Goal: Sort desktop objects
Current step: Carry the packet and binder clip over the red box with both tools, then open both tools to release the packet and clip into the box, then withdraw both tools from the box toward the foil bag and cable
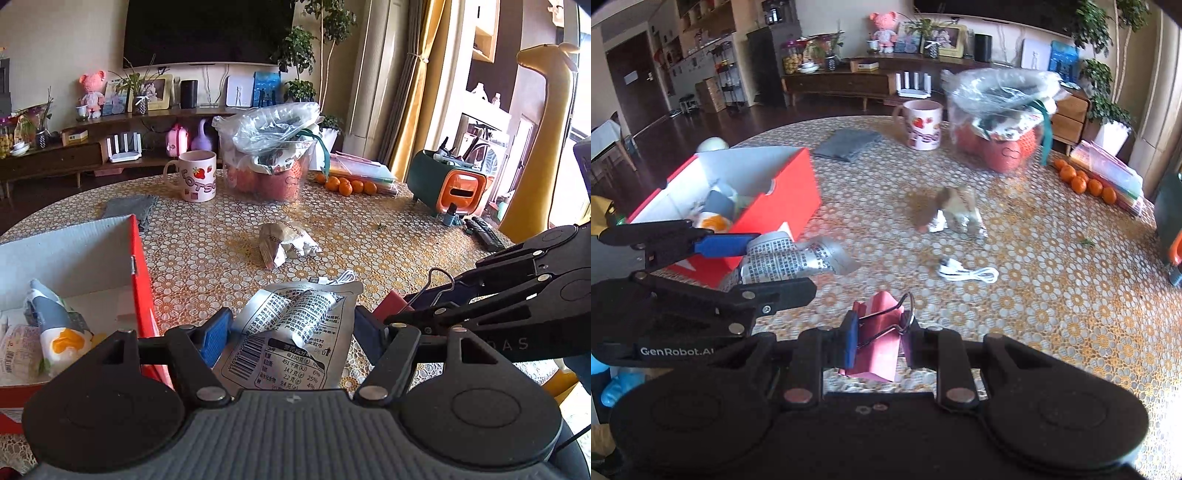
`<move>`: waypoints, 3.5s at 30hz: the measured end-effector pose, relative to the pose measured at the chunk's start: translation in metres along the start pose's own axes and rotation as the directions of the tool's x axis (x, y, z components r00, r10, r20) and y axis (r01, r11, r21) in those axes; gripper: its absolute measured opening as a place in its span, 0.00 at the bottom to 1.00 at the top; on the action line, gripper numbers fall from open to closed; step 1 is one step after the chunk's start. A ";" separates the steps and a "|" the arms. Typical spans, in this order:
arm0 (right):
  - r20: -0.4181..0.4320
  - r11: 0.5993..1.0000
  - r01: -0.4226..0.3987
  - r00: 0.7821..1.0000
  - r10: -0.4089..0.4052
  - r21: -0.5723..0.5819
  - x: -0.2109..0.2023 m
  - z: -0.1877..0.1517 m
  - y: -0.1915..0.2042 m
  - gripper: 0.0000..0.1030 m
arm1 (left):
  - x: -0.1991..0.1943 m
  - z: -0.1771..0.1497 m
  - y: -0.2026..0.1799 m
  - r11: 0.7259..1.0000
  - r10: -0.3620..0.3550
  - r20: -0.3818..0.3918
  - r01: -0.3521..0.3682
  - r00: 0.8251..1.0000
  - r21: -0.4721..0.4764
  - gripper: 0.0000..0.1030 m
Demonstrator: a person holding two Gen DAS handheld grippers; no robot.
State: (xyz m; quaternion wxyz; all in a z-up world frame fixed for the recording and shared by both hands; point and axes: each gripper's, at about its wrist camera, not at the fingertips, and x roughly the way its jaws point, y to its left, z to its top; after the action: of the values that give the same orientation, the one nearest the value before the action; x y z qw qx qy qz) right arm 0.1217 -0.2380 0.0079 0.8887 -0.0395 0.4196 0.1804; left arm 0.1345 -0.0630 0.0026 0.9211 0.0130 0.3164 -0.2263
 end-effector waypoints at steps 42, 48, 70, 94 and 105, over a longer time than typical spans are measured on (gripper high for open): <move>0.026 0.965 -0.086 0.995 0.095 -0.248 0.092 0.097 0.176 0.23 | -0.047 -0.009 0.235 0.913 0.391 -0.052 -0.395 0.919 -0.105 0.68; 0.006 0.962 -0.066 0.997 0.071 -0.263 0.117 0.100 0.182 0.23 | -0.024 -0.004 0.247 0.910 0.404 -0.092 -0.410 0.910 -0.066 0.68; -0.049 0.952 -0.057 0.998 0.044 -0.301 0.146 0.092 0.195 0.26 | 0.038 -0.005 0.267 0.914 0.386 -0.309 -0.406 0.869 0.000 0.70; -0.004 0.964 -0.127 0.992 0.130 -0.232 0.096 0.083 0.163 0.51 | -0.021 0.005 0.223 0.922 0.367 -0.213 -0.385 0.905 -0.046 0.77; 0.032 0.966 -0.147 0.987 0.157 -0.214 0.063 0.072 0.152 0.51 | -0.048 0.012 0.176 0.944 0.324 -0.141 -0.330 0.936 -0.022 0.77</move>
State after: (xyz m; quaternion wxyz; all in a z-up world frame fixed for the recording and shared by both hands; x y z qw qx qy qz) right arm 0.1575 -0.0628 0.0194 0.8730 -0.0970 0.3781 0.2923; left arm 0.1824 0.1123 0.0200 0.9224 0.0596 0.3766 -0.0614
